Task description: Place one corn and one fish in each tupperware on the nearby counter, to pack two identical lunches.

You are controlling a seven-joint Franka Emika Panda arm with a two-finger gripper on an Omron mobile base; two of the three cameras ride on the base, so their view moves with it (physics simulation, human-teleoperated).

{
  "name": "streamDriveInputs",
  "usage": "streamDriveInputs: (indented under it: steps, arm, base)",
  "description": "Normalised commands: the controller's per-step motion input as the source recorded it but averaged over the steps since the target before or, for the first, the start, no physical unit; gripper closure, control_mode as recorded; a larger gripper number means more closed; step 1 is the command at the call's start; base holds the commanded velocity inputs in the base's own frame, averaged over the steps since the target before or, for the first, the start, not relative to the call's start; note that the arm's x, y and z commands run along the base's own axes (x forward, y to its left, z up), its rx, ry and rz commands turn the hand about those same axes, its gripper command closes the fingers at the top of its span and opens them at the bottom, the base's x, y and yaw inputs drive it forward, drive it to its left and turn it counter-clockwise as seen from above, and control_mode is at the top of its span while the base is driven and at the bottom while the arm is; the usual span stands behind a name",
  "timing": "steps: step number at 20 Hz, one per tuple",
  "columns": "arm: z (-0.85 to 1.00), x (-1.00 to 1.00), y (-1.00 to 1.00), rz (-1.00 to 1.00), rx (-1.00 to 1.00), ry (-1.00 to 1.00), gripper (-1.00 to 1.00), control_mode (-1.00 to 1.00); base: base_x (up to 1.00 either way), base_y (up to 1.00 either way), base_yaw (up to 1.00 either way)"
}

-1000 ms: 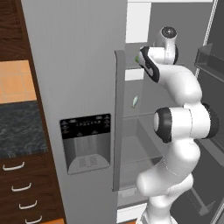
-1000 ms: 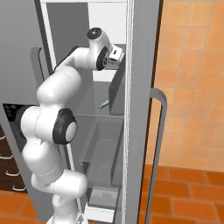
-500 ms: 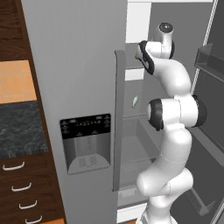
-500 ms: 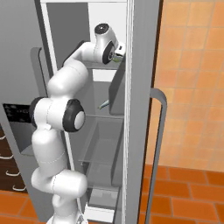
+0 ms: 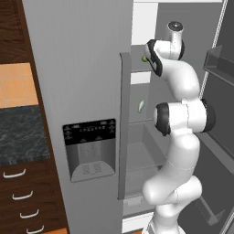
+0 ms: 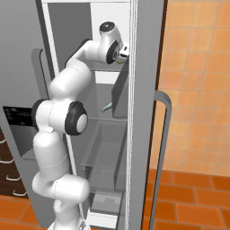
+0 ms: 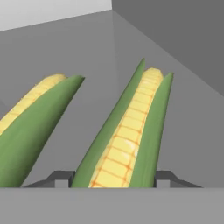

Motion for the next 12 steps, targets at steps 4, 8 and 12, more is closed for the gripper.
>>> streamDriveInputs:
  steps: [4, 8, 12]
  arm:
    - [0.00, -0.88, 0.14, 0.01, 0.00, 0.00, 1.00, -1.00]
    - [0.00, -1.00, 0.28, 0.00, -0.02, 0.00, 1.00, -1.00]
    - [0.00, -1.00, 0.57, 0.00, -0.06, -0.06, 1.00, -1.00]
  base:
    - [0.00, 0.00, 0.00]
    - [0.00, 0.00, 0.00]
    - [0.00, 0.00, 0.00]
